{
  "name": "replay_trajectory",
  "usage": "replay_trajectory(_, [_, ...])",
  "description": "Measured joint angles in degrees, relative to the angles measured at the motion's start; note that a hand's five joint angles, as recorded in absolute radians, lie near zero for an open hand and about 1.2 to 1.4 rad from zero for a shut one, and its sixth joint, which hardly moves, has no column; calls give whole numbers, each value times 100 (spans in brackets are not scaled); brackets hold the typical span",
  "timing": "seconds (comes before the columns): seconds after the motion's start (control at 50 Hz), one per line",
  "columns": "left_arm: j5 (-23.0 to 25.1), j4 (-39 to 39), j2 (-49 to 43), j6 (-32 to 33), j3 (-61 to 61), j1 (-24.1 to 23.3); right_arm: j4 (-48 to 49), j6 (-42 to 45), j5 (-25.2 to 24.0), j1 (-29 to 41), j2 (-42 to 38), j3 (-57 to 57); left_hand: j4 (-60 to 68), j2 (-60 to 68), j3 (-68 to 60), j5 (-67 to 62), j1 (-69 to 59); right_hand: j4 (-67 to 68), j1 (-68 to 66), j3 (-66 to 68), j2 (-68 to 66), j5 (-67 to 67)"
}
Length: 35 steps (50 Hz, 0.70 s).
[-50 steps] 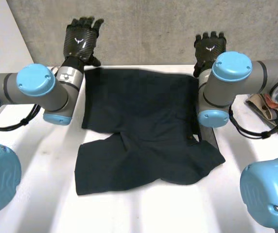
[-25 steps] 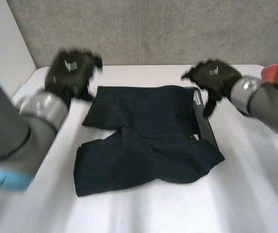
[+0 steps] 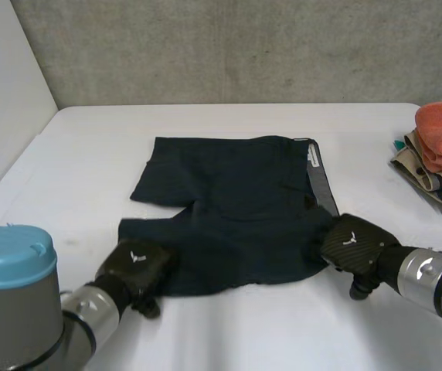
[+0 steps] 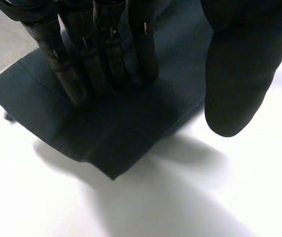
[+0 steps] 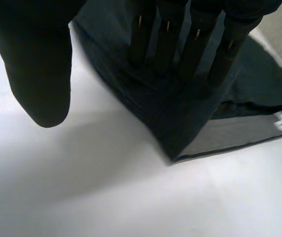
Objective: Fold the laundry.
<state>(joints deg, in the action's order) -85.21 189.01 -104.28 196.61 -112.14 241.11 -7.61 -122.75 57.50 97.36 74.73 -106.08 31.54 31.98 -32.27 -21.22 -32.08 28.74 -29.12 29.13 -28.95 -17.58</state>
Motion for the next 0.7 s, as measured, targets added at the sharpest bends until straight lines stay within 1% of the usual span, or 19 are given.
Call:
replay_trajectory(0.08, [-19,503,-237,15,170,66,893,-166,22,36,-202,-110,0,0,0,0,0,-22,20,-15,25,40])
replay_trajectory(0.16, [-39,707,-556,103,354,61,1550,-323,53,48,-469,-105,0,0,0,0,0,-24,22,-15,25,34])
replay_trajectory(0.28, [-44,809,-949,421,544,37,2095,-405,121,104,-784,-19,0,0,0,-2,0,-9,5,-4,11,-95])
replay_trajectory(0.34, [-61,929,-1077,626,628,32,2362,-412,254,198,-956,57,14,11,-6,-29,-10,136,-160,55,-139,-297])
replay_trajectory(0.42, [-134,1210,-1187,863,719,32,2637,-409,495,328,-1159,167,553,518,-432,-577,-571,433,-402,397,-452,-572])
replay_trajectory(0.46, [-185,1403,-1264,1001,765,32,2787,-407,628,395,-1285,235,1053,1004,-962,-1060,-1072,603,-457,586,-616,-732])
replay_trajectory(0.52, [-235,1609,-1369,1176,818,32,2939,-405,742,457,-1418,311,1232,1196,-1162,-1237,-1180,829,-575,802,-824,-937])
replay_trajectory(0.58, [-270,1790,-1536,1452,893,41,3120,-405,824,532,-1571,406,1507,1483,-1444,-1505,-1397,1447,-1102,1415,-1467,-1543])
replay_trajectory(0.6, [-273,1821,-1583,1536,912,48,3171,-406,841,555,-1611,435,1985,1934,-1887,-1968,-1897,1911,-1421,1871,-1882,-1992])
replay_trajectory(0.62, [-271,1853,-1641,1645,932,60,3234,-406,864,581,-1650,472,2804,2815,-2697,-2777,-2690,2586,-1927,2520,-2546,-2540])
replay_trajectory(0.64, [-269,1871,-1673,1715,947,67,3277,-407,885,599,-1671,497,3349,3295,-3238,-3294,-3130,3219,-2503,3148,-3166,-3245])
replay_trajectory(0.66, [-267,1882,-1693,1762,956,73,3314,-408,906,614,-1688,518,3349,3295,-3238,-3294,-3130,3573,-2742,3507,-3524,-3610])
replay_trajectory(0.68, [-265,1892,-1714,1818,964,79,3367,-411,946,637,-1708,548,3648,3598,-3533,-3545,-3170,3803,-2868,3730,-3764,-3839])
replay_trajectory(0.7, [-264,1899,-1723,1862,968,83,3414,-415,996,660,-1717,573,3690,3631,-3569,-3559,-3171,3921,-2873,3836,-3833,-3953])
